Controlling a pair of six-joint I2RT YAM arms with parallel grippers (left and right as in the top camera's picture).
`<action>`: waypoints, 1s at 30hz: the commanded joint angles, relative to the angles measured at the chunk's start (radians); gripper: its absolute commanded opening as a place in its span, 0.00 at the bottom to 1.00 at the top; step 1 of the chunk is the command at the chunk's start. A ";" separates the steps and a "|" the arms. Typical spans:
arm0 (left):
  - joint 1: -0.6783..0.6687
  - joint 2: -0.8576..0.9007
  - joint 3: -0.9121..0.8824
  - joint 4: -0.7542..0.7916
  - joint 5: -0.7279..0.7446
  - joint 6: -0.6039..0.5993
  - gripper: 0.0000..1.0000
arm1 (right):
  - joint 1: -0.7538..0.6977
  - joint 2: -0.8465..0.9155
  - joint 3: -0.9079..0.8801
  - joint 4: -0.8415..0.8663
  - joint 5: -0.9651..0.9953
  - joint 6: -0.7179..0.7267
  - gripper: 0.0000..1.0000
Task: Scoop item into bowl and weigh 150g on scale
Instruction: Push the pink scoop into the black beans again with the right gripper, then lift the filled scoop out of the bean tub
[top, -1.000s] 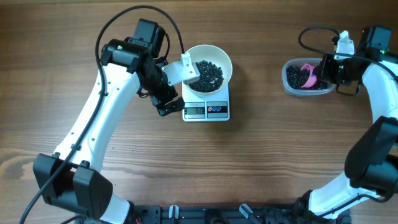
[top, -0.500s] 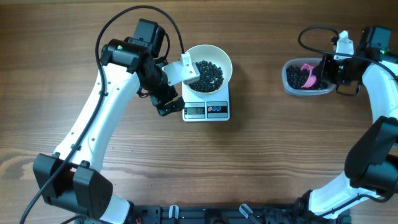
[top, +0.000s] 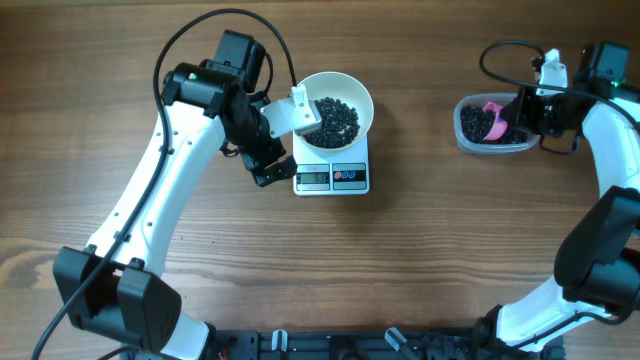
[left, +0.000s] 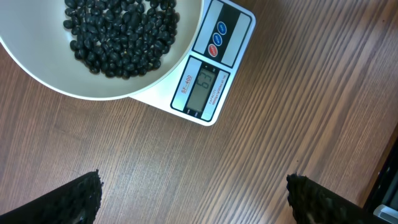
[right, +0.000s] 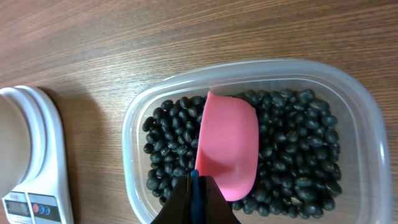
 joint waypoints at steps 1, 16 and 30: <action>0.005 0.013 -0.006 0.003 0.002 0.013 1.00 | -0.016 0.023 -0.017 0.019 -0.175 0.018 0.04; 0.005 0.013 -0.006 0.003 0.002 0.013 1.00 | -0.039 0.023 -0.017 0.050 -0.020 0.097 0.04; 0.005 0.013 -0.006 0.003 0.002 0.013 1.00 | -0.216 0.023 -0.017 -0.005 -0.296 0.073 0.04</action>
